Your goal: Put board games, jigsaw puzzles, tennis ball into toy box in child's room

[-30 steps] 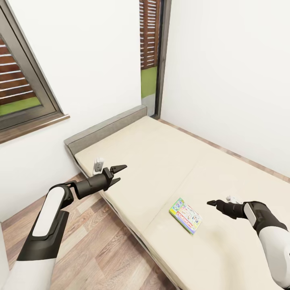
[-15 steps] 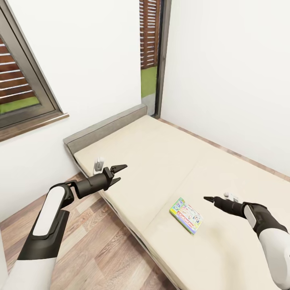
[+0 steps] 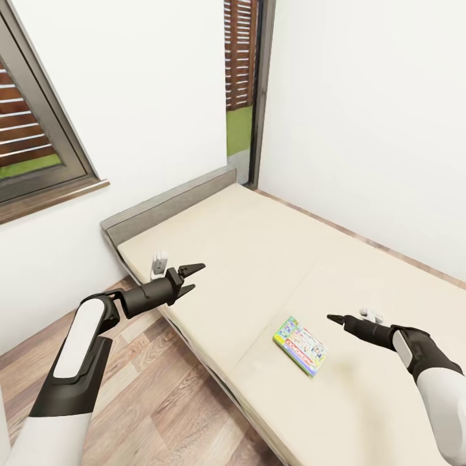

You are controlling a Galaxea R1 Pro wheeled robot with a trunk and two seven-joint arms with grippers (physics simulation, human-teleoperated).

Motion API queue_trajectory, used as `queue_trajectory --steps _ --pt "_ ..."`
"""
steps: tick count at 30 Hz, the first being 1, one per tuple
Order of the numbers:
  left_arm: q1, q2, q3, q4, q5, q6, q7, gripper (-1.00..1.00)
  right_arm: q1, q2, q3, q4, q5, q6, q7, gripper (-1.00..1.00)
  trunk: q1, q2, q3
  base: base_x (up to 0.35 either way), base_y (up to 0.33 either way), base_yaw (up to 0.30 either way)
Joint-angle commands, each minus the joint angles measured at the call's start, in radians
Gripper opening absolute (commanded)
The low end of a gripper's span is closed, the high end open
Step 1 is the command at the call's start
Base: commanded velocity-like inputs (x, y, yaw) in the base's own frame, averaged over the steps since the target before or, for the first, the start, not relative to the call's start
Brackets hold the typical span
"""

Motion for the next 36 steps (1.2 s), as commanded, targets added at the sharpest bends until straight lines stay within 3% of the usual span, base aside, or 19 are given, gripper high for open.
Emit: queue_trajectory --steps 1,8,28,36 --pt "-0.001 0.0 0.001 -0.001 0.012 0.003 0.009 1.0 -0.001 0.001 -0.008 -0.001 0.004 0.017 0.005 1.0 0.004 -0.008 -0.004 0.0 0.0 0.0" --pt "-0.001 -0.002 0.002 -0.001 0.016 0.002 0.005 1.0 -0.002 -0.004 -0.008 -0.002 0.004 0.071 0.006 1.0 0.031 -0.057 -0.026 0.0 0.0 0.0" --pt "-0.002 0.003 0.007 -0.001 0.024 0.004 0.004 1.0 -0.002 -0.003 -0.008 -0.008 0.007 0.12 -0.002 1.0 0.108 -0.197 -0.089 0.0 0.0 0.0" --pt "-0.002 0.008 0.008 -0.001 0.082 0.004 0.009 1.0 -0.002 -0.012 -0.009 -0.011 0.006 0.126 0.001 1.0 0.138 -0.253 -0.116 0.0 0.0 0.0"
